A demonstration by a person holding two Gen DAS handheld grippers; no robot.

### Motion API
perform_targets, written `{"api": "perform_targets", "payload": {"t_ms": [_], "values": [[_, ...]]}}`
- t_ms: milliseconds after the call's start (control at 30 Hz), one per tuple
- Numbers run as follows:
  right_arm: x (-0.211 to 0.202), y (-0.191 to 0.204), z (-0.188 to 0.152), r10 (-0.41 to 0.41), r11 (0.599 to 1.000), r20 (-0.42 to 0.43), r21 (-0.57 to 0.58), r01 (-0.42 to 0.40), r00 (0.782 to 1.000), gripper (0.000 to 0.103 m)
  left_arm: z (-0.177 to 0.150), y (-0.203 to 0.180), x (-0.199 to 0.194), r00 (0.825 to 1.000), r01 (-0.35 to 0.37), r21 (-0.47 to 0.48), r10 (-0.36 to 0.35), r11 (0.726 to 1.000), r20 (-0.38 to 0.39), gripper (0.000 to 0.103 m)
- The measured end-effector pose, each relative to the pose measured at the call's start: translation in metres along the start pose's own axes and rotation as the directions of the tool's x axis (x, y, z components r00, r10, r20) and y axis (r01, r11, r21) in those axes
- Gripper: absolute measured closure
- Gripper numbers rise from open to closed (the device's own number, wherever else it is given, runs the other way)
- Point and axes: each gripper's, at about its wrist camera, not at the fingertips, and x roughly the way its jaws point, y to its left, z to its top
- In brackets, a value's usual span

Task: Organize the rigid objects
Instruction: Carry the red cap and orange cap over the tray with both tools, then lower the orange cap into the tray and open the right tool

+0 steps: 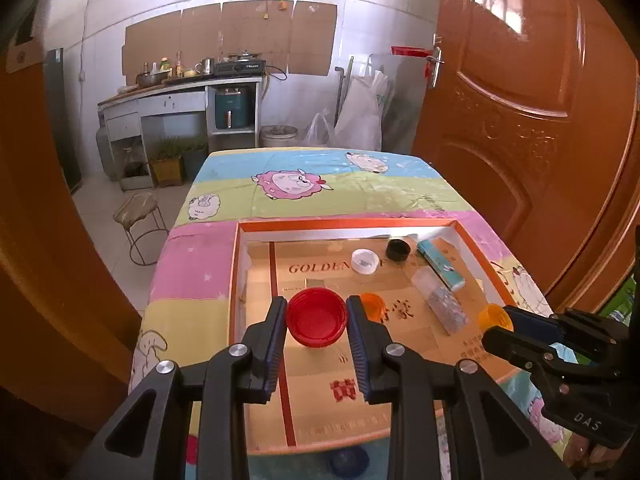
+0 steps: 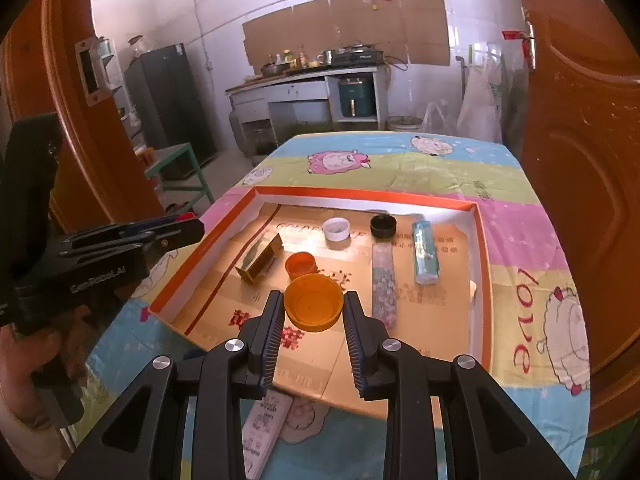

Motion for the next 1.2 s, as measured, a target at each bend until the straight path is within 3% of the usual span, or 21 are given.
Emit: {"api": "perform_targets", "payload": {"t_ms": [433, 1200], "values": [[0.027, -0.013, 0.015, 0.017, 1.000, -0.031, 0.011, -0.016, 0.999, 0.072, 0.030, 0.009, 0.033, 0.999, -0.021, 0.033, 0.022, 0.999, -0.033, 0.073], [0.072, -0.020, 0.012, 0.066, 0.998, -0.119, 0.007, -0.066, 0.991, 0.072, 0.060, 0.013, 0.113, 0.984, 0.019, 0.051, -0.009, 0.999, -0.179, 0.072]]}}
